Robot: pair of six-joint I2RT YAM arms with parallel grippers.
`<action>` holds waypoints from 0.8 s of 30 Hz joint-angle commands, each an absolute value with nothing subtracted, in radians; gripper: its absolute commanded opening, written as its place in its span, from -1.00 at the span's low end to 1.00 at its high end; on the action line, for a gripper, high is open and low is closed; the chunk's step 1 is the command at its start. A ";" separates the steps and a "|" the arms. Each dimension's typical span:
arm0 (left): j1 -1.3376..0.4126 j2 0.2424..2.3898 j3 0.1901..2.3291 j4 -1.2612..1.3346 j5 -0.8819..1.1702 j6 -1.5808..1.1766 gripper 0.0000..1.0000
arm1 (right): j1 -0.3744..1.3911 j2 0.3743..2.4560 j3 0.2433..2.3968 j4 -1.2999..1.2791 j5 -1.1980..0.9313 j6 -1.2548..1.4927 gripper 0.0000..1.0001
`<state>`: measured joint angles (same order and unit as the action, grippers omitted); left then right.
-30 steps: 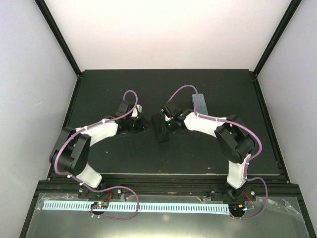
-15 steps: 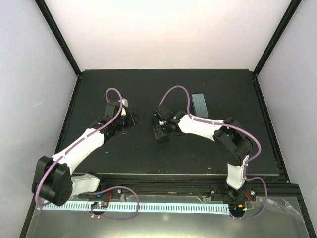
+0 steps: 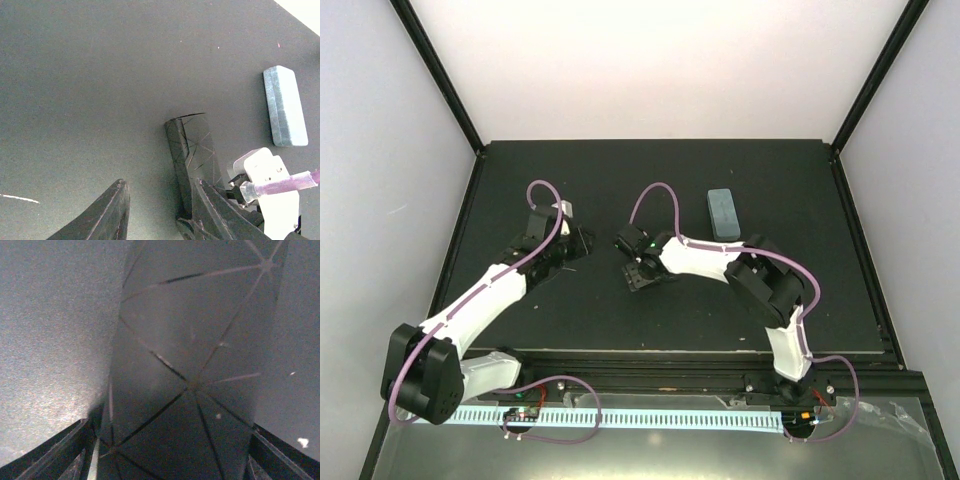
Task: Organize the sunglasses
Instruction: Pick up the sunglasses case from the center of the board.
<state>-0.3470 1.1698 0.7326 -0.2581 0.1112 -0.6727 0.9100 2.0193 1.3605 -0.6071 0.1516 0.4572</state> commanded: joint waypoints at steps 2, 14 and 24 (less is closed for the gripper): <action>-0.339 1.174 0.724 -0.250 0.134 -0.674 -0.33 | 0.928 2.042 1.380 -0.654 0.231 0.516 0.48; -0.339 1.187 0.725 -0.254 0.149 -0.655 -0.33 | 0.902 2.022 1.379 -0.655 0.295 0.578 0.16; -0.337 1.205 0.735 -0.253 0.165 -0.647 -0.32 | 0.846 2.018 1.356 -0.636 0.278 0.568 0.02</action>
